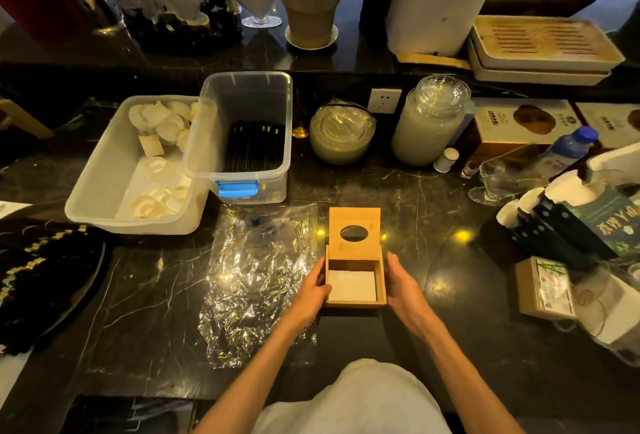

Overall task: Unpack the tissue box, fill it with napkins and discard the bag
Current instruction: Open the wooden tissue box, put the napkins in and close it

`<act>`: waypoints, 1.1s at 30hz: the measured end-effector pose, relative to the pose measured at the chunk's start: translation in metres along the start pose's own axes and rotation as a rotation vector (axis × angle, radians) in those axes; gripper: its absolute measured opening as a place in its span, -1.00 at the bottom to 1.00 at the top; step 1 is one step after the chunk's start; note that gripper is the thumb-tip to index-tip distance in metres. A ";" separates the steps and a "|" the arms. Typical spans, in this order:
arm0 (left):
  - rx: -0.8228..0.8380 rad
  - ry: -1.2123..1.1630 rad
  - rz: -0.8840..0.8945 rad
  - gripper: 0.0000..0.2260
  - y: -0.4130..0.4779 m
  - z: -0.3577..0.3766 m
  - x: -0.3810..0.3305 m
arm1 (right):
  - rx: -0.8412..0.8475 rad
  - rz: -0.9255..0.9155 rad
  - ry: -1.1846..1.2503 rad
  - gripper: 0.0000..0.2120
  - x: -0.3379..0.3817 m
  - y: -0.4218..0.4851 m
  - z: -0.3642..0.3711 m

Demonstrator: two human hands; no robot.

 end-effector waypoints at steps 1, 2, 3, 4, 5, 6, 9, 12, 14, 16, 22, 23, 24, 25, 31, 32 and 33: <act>0.003 -0.002 -0.008 -0.43 0.000 0.000 0.001 | 0.059 0.039 0.085 -0.59 -0.003 0.000 0.002; 0.008 0.000 -0.015 -0.44 0.000 0.001 0.002 | 0.091 0.044 0.099 -0.58 -0.004 -0.001 0.004; 0.013 0.004 -0.021 -0.45 0.000 0.001 0.003 | 0.093 0.054 0.094 -0.58 -0.007 0.000 0.004; 0.017 0.008 -0.023 -0.48 -0.001 0.002 0.002 | 0.094 0.061 0.088 -0.59 -0.008 0.000 0.005; 0.018 0.011 -0.020 -0.50 0.000 0.001 0.000 | 0.090 0.075 0.086 -0.57 -0.008 0.001 0.003; 0.010 0.016 -0.011 -0.52 0.002 0.000 -0.003 | 0.075 0.088 0.083 -0.52 -0.009 0.005 0.000; -0.020 0.034 -0.031 -0.44 0.017 -0.004 -0.022 | 0.043 0.156 0.165 -0.32 -0.001 0.023 -0.010; 0.074 -0.109 -0.141 -0.58 0.027 -0.003 -0.044 | 0.090 0.278 0.376 -0.31 0.011 0.038 -0.012; 0.154 -0.152 -0.170 -0.66 0.030 0.001 -0.049 | 0.125 0.302 0.468 -0.30 0.014 0.043 -0.010; 0.189 -0.214 -0.170 -0.61 0.034 0.001 -0.045 | 0.120 0.292 0.535 -0.30 0.011 0.046 -0.010; 0.192 -0.280 -0.150 -0.57 0.029 -0.012 -0.030 | 0.087 0.222 0.355 -0.44 0.001 0.040 -0.018; 0.196 -0.265 -0.115 -0.66 0.028 -0.012 -0.026 | 0.085 0.185 0.272 -0.56 -0.001 0.039 -0.019; 0.172 -0.273 -0.102 -0.58 0.027 -0.012 -0.021 | 0.074 0.137 0.203 -0.64 -0.005 0.037 -0.021; 0.137 -0.294 -0.093 -0.41 0.025 -0.013 -0.014 | 0.047 0.088 0.144 -0.60 -0.010 0.036 -0.022; -0.042 -0.121 -0.004 -0.30 0.011 -0.007 0.004 | -0.094 -0.033 0.021 -0.28 -0.014 0.025 -0.018; -0.054 -0.105 -0.016 -0.35 0.010 -0.008 0.006 | -0.113 -0.031 -0.008 -0.32 -0.015 0.023 -0.018; -0.061 -0.103 -0.034 -0.39 0.008 -0.008 0.008 | -0.130 -0.019 -0.039 -0.37 -0.018 0.020 -0.018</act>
Point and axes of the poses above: each hand's wrist, its own y-axis towards the middle knuckle, its own z-axis out of the palm, x = y × z, the point moved 4 cm from there along y, towards the middle knuckle, and after that the axes turned 8 degrees about -x, right-handed, at the moved point
